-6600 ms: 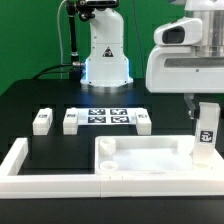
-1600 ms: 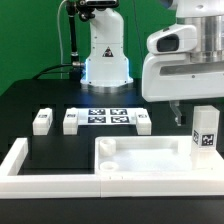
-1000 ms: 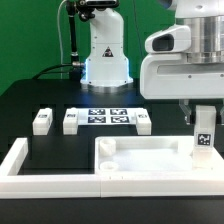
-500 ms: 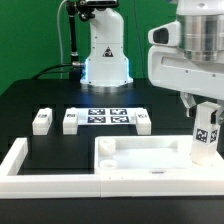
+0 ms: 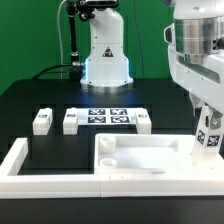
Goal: Assemble desk
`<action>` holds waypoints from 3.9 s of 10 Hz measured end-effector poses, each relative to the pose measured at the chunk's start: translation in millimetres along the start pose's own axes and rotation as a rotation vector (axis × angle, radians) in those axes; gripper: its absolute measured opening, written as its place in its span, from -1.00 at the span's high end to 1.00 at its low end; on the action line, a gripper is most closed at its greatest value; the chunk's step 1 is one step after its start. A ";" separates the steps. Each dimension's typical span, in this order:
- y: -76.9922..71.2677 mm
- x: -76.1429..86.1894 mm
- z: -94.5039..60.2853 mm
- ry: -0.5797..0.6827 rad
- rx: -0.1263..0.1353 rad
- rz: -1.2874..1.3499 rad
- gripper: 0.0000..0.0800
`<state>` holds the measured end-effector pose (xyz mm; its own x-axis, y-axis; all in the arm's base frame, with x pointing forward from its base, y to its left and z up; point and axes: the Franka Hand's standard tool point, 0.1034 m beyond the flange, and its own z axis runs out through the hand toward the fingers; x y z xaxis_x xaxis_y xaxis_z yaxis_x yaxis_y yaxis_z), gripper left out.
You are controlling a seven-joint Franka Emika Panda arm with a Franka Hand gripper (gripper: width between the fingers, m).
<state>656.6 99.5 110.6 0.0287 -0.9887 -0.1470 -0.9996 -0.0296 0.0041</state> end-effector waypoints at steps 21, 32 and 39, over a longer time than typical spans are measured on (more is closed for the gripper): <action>3.2 -3.1 6.8 0.062 -0.029 -1.206 0.27; 4.3 -1.0 9.0 -0.083 0.043 0.082 0.27; 1.8 -1.9 9.9 -0.085 0.050 0.303 -0.35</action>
Offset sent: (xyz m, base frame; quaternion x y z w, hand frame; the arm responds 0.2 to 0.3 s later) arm 0.0000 0.0000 0.0000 0.0000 0.0000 -0.0650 0.9979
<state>654.6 102.8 101.2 -0.2695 -0.9354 -0.2289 -0.9616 0.2740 0.0126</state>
